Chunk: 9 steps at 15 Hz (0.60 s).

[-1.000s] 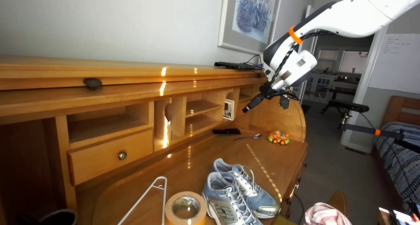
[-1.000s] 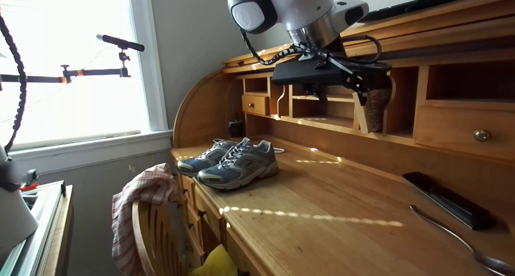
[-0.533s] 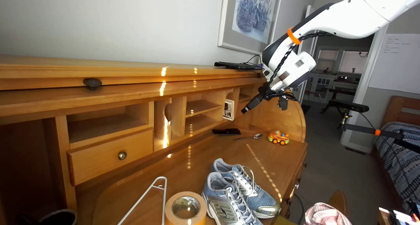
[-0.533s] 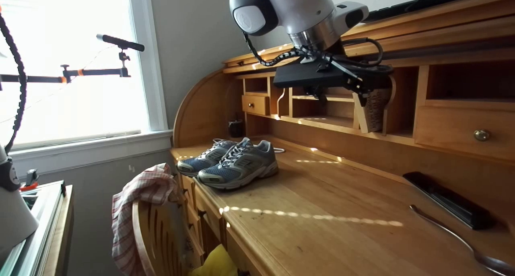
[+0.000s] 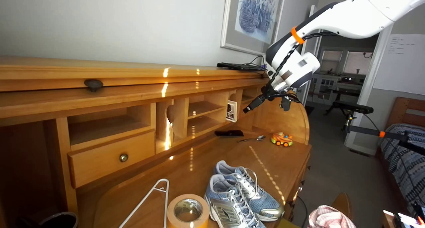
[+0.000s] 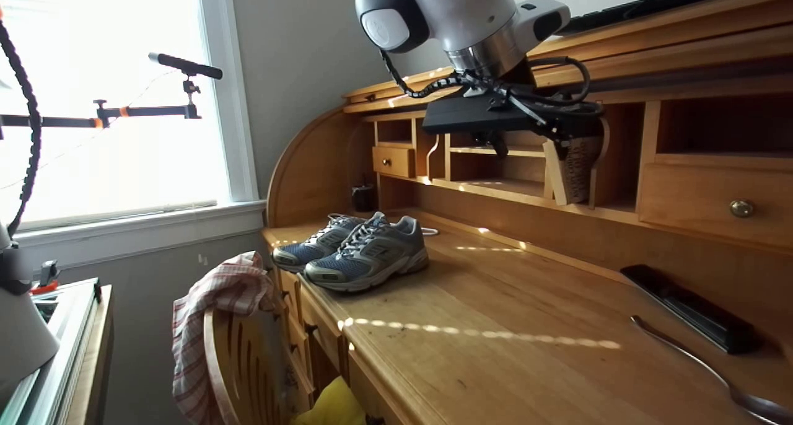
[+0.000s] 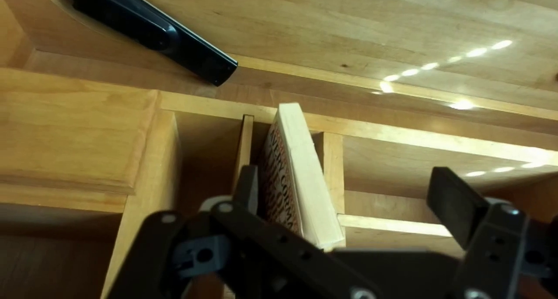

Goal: Move the book to the right side of the shelf.

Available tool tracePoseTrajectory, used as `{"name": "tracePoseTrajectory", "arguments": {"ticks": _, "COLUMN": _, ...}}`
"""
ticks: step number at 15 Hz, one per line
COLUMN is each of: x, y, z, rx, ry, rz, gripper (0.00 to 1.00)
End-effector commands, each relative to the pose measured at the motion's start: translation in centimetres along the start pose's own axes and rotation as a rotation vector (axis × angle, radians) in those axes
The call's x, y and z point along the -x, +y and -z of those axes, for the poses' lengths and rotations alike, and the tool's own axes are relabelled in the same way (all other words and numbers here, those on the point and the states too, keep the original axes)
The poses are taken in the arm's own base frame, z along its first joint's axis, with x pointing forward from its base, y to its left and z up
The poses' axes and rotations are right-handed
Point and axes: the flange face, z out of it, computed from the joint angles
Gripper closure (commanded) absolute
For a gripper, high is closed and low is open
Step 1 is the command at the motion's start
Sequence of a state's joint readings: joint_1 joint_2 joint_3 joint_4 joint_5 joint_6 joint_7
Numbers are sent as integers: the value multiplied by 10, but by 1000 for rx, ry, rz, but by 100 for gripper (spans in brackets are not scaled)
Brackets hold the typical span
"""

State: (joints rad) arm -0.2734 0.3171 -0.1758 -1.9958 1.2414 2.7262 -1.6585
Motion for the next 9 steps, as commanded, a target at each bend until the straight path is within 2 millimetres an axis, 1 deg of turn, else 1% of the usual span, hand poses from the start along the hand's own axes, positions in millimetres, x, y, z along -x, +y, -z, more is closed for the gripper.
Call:
{"name": "tracePoseTrajectory", "arguments": {"ticks": 1, "x": 3, "y": 9, "z": -5, "rx": 1, "ry": 57, "rz": -41, "gripper": 0}}
{"name": "tracePoseTrajectory", "arguments": {"ticks": 6, "x": 15, "y": 13, "z": -13, "rx": 8, "ry": 84, "rz": -43, "gripper": 0}}
{"name": "tracePoseTrajectory", "arguments": {"ticks": 9, "x": 21, "y": 11, "z": -21, "rx": -5, "ry": 87, "rz": -26, "gripper": 0}}
